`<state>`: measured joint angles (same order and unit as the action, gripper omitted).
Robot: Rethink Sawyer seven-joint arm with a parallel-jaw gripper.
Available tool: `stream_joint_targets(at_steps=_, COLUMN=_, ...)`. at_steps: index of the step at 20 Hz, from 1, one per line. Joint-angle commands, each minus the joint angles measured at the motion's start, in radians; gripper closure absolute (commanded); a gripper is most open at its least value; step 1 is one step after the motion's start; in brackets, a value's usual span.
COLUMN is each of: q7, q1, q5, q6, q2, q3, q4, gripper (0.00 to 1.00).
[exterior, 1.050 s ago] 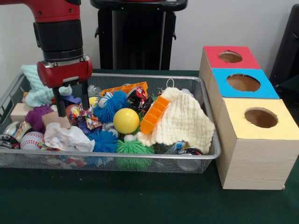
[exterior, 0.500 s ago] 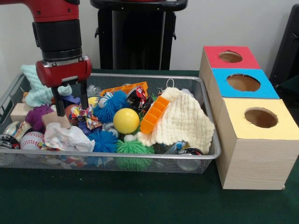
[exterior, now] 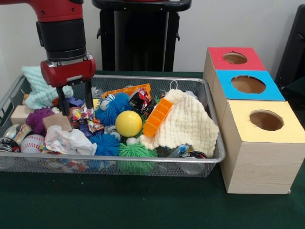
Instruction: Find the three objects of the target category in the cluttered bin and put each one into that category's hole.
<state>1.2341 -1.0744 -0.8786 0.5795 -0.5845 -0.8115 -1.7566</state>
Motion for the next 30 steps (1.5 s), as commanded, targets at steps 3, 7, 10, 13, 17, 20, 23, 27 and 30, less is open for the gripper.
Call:
stream_joint_targets(at_steps=3, q7=-0.156, q1=-0.011, q5=-0.003, q6=0.115, q2=-0.015, q3=0.049, q4=-0.069, gripper=0.0)
stream_joint_targets(at_steps=7, q7=-0.152, q1=-0.008, q5=-0.005, q6=0.114, q2=-0.019, q3=0.049, q4=-0.07, gripper=0.0)
stream_joint_targets(at_steps=10, q7=-0.154, q1=-0.007, q5=-0.009, q6=0.112, q2=-0.017, q3=0.05, q4=-0.067, gripper=0.0)
stream_joint_targets(at_steps=13, q7=-0.149, q1=-0.006, q5=-0.013, q6=0.105, q2=-0.017, q3=0.052, q4=-0.065, gripper=0.0)
stream_joint_targets(at_steps=17, q7=-0.153, q1=-0.006, q5=-0.02, q6=0.1, q2=-0.015, q3=0.053, q4=-0.058, gripper=0.0)
stream_joint_targets(at_steps=20, q7=-0.153, q1=-0.009, q5=-0.024, q6=0.091, q2=-0.013, q3=0.052, q4=-0.058, gripper=0.0)
stream_joint_targets(at_steps=23, q7=-0.152, q1=-0.011, q5=-0.029, q6=0.083, q2=-0.01, q3=0.052, q4=-0.059, gripper=0.0)
stream_joint_targets(at_steps=27, q7=-0.137, q1=-0.008, q5=-0.042, q6=0.063, q2=-0.01, q3=0.059, q4=-0.066, gripper=0.0)
stream_joint_targets(at_steps=30, q7=-0.132, q1=-0.01, q5=-0.049, q6=0.05, q2=-0.007, q3=0.059, q4=-0.072, gripper=0.0)
